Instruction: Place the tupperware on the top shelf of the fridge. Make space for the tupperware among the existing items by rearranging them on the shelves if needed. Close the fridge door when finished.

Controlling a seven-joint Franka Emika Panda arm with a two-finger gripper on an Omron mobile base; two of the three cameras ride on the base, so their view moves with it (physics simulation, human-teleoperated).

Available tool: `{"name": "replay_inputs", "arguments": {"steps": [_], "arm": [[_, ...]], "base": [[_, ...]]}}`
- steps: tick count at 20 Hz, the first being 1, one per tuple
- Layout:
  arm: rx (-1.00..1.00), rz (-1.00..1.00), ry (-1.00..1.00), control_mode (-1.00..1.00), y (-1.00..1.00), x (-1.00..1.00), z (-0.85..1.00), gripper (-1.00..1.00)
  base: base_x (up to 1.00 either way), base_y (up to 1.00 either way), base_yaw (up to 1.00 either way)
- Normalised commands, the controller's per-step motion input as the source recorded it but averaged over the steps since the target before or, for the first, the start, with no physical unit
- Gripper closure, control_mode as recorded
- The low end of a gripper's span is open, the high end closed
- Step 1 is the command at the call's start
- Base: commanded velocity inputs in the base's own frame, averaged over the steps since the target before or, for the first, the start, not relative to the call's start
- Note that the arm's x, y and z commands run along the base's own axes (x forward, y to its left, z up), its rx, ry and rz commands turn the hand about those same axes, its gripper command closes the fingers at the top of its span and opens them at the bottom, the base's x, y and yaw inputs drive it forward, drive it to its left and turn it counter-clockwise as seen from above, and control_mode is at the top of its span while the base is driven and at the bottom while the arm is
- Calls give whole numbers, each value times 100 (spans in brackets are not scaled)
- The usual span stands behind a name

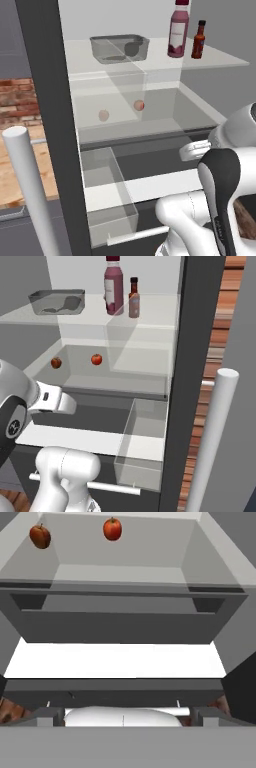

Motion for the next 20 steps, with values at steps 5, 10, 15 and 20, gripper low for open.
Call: {"name": "replay_inputs", "arguments": {"steps": [5, 10, 15, 20], "arm": [[0, 0, 0, 100, 0, 0, 0, -100], [0, 0, 0, 100, 0, 0, 0, -100], [0, 0, 0, 100, 0, 0, 0, -100], [0, 0, 0, 100, 0, 0, 0, -100]], "base": [[-30, 0, 0], [-61, 0, 0], [-53, 0, 0], [-49, 0, 0]]}}
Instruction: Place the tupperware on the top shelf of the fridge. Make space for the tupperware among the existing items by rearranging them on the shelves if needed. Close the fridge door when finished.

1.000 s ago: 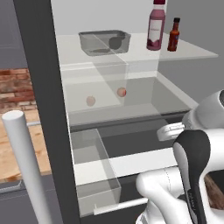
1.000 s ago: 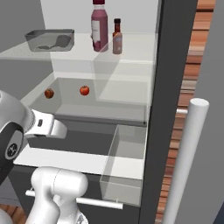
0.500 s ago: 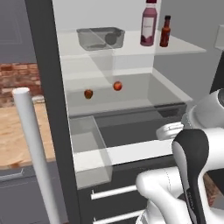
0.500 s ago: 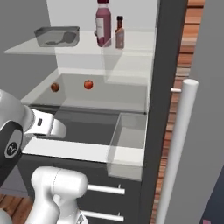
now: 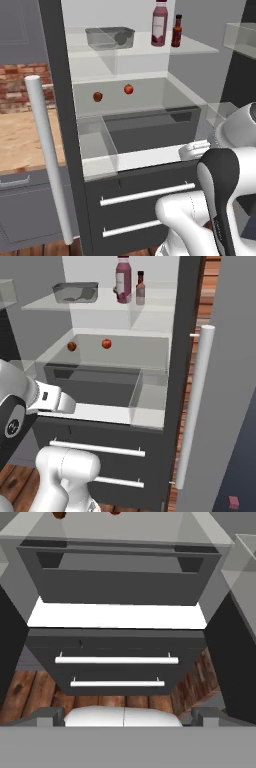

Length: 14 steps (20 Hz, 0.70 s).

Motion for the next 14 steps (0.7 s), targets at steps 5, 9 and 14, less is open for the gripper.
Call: {"name": "replay_inputs", "arguments": {"steps": [5, 9, 14], "arm": [[0, 0, 0, 100, 0, 0, 0, -100], [0, 0, 0, 100, 0, 0, 0, -100], [0, 0, 0, 100, 0, 0, 0, -100]], "base": [[-49, 0, 0], [-44, 0, 0], [-43, 0, 0]]}}
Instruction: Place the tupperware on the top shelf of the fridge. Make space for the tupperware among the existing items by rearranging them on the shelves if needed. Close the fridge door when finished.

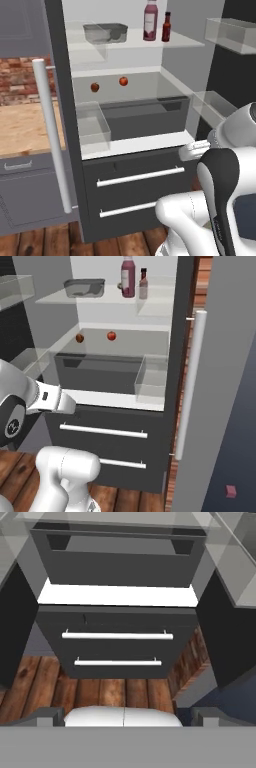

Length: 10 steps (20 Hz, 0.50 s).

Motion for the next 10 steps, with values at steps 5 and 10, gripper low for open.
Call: {"name": "replay_inputs", "arguments": {"steps": [5, 10], "arm": [[0, 0, 0, 100, 0, 0, 0, -100], [0, 0, 0, -100, 0, 4, 0, -100]], "base": [[-37, 0, 0], [4, 0, 0]]}}
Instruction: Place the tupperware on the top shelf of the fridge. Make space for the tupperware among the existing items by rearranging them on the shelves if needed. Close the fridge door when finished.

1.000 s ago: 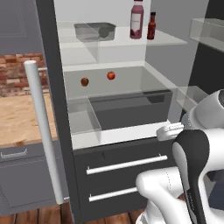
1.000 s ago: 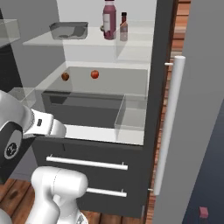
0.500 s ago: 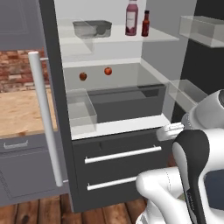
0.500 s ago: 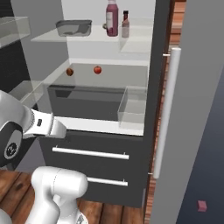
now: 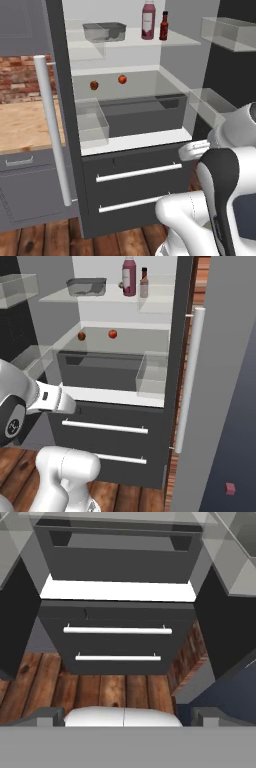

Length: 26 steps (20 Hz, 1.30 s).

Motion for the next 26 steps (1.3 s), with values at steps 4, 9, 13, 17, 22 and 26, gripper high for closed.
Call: {"name": "replay_inputs", "arguments": {"steps": [4, 9, 13, 17, 22, 26], "arm": [[0, 0, 0, -100, 0, 19, 0, -100], [0, 0, 0, -100, 0, 9, 0, -100], [-7, 5, 0, -100, 39, 0, -3, -100], [-15, 13, 0, -100, 69, 0, -5, -100], [-19, 13, 1, -100, 94, 0, -4, -100], [-19, 9, 1, -100, 89, 0, -8, -100]], "base": [[0, 0, 0], [0, 0, 0], [0, 0, 0], [0, 0, 0], [0, 0, 0], [0, 0, 0]]}}
